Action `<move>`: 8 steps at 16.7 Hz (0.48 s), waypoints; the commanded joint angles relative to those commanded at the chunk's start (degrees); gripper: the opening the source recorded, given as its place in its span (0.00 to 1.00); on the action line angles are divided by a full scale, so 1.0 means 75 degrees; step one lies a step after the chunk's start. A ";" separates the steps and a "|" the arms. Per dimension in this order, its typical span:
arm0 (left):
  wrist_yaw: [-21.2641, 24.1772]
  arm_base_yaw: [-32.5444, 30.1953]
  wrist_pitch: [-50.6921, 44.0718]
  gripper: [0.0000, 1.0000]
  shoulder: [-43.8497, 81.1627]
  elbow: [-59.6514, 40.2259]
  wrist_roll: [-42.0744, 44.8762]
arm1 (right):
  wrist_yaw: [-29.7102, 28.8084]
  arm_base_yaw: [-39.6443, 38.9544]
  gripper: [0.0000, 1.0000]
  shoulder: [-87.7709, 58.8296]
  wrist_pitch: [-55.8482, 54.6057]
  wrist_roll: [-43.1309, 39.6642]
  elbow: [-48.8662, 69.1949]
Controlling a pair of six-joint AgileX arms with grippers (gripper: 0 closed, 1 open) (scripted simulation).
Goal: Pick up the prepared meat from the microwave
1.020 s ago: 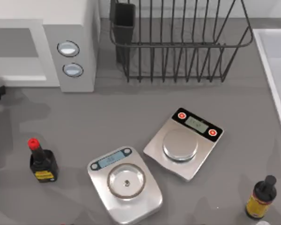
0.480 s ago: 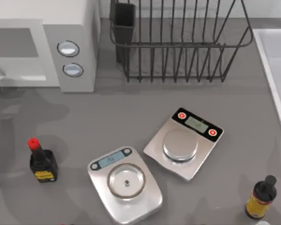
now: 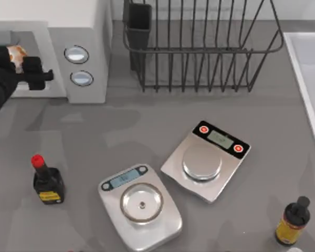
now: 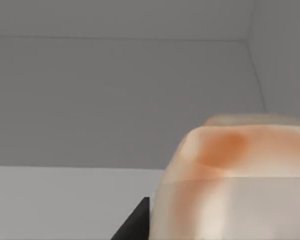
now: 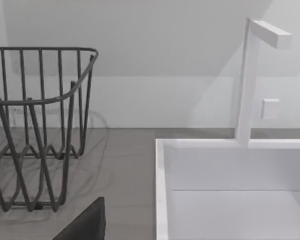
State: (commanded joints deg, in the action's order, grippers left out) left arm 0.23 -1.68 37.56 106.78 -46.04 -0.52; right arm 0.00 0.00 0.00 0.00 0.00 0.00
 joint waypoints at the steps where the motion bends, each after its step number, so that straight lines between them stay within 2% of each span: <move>1: -0.0551 -0.0609 -0.0250 0.00 -0.0166 -0.0018 -0.0229 | 0.0000 0.0000 1.00 0.0000 0.0000 0.0000 0.0000; 6: -0.3505 -0.3892 -0.1650 0.00 -0.1256 -0.0028 -0.1446 | 0.0000 0.0000 1.00 0.0000 0.0000 0.0000 0.0000; 8: -0.4521 -0.4955 -0.2176 0.00 -0.1725 0.0004 -0.1877 | 0.0000 0.0000 1.00 0.0000 0.0000 0.0000 0.0000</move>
State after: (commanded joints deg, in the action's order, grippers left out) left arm -33.67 -38.84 21.24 93.85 -46.01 -14.59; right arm 0.00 0.00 0.00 0.00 0.00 0.00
